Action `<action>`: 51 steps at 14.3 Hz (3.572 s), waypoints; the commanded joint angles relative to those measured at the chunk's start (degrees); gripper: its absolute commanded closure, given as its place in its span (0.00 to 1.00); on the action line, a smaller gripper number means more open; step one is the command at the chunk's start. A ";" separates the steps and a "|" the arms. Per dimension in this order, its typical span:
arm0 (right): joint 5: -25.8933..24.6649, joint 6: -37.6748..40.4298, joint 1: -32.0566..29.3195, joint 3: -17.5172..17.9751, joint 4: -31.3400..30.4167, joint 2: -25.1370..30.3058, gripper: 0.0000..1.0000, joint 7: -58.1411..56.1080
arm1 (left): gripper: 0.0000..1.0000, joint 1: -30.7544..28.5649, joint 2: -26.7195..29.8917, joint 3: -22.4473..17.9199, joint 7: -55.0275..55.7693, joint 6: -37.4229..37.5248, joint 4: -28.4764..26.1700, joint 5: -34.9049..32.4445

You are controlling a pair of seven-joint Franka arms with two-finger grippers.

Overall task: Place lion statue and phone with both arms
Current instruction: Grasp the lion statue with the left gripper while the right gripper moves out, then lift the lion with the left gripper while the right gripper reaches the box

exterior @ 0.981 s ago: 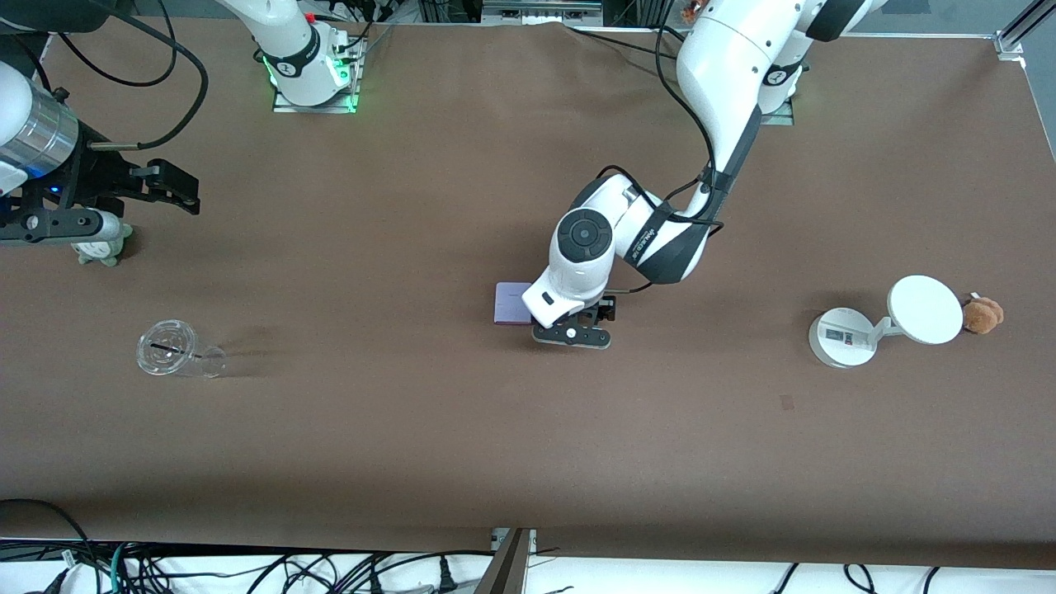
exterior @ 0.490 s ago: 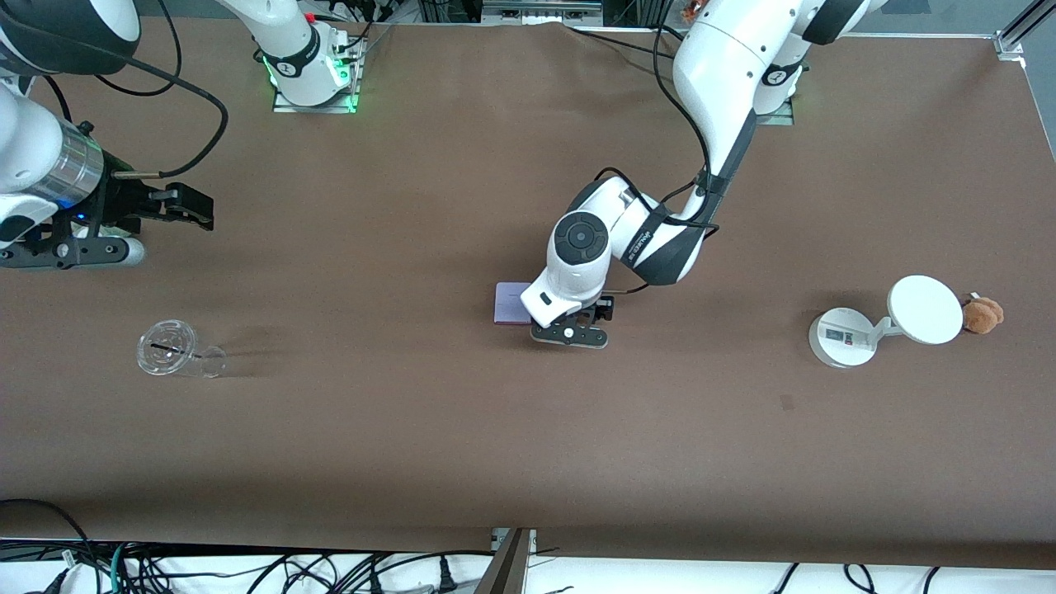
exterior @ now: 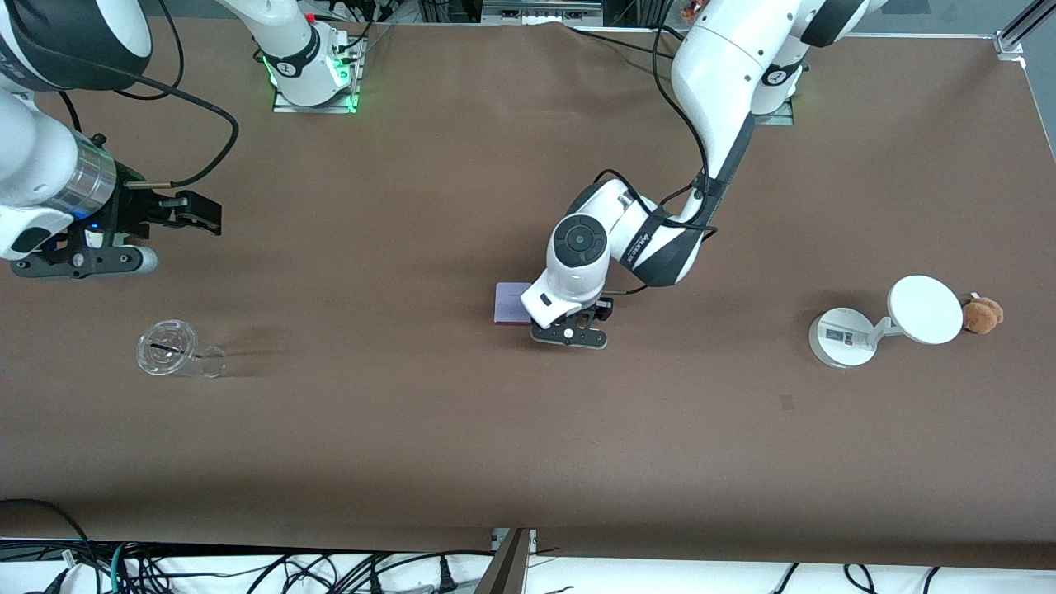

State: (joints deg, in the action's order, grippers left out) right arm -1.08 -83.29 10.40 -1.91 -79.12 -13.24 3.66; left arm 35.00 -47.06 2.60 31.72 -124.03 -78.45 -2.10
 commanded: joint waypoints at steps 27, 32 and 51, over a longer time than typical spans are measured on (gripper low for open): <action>3.28 -19.53 12.35 0.41 -1.21 -16.81 0.00 12.93 | 1.00 -4.49 2.49 -0.14 -5.97 2.74 0.50 -0.53; 3.28 -24.27 18.77 0.41 -1.21 -20.15 0.00 23.56 | 1.00 -13.71 6.71 0.13 -19.65 8.27 0.14 9.48; 5.40 -47.49 32.31 -0.03 -0.86 -34.65 0.00 43.27 | 1.00 -29.01 20.26 -0.67 -25.48 -1.02 -24.81 -3.70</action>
State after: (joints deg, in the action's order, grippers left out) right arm 5.42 -130.30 42.63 -1.66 -80.33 -47.46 46.50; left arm 8.14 -28.06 1.44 7.30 -121.36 -99.20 -4.50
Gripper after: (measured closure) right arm 0.000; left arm 0.661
